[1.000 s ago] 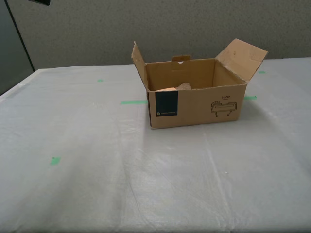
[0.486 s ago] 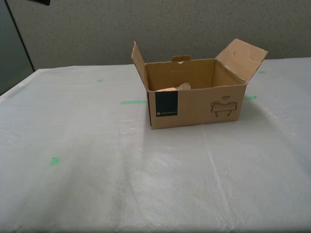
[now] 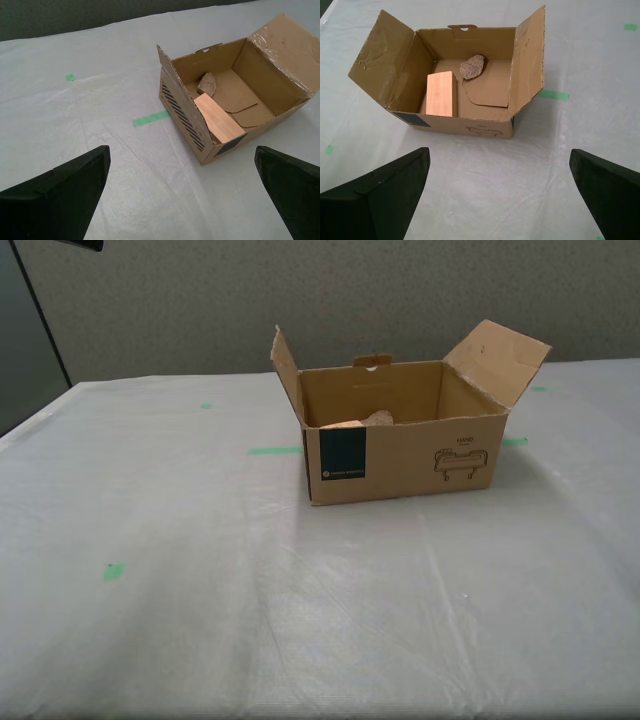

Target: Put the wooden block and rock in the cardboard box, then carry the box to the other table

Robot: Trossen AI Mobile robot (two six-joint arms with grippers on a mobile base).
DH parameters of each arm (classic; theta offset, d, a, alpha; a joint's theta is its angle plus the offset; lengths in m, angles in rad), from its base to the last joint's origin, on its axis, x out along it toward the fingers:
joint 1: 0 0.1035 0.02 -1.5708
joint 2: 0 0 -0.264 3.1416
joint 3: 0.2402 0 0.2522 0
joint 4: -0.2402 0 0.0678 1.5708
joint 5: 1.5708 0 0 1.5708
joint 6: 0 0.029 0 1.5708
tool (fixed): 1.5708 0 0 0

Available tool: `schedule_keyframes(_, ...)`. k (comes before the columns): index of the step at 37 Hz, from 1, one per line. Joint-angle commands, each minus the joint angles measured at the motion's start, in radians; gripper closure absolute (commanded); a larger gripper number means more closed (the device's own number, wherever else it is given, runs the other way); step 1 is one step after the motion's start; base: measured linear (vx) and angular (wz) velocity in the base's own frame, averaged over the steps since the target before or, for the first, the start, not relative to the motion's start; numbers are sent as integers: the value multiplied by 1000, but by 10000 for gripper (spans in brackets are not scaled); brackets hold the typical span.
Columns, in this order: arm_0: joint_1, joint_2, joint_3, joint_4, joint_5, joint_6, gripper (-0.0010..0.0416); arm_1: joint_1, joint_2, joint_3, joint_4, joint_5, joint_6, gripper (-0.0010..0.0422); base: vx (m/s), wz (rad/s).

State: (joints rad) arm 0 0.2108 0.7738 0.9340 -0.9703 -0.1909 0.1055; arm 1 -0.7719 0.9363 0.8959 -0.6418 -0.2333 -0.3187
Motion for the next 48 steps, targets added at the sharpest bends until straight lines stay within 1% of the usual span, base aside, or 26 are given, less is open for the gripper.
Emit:
schedule_keyframes(1,1,0,0,2,2,-2,16,0,0,1,0,-2,-3,16,0,0)
schedule_keyframes(48,1,0,0,2,2,-2,16,0,0,1,0,-2,-3,16,0,0)
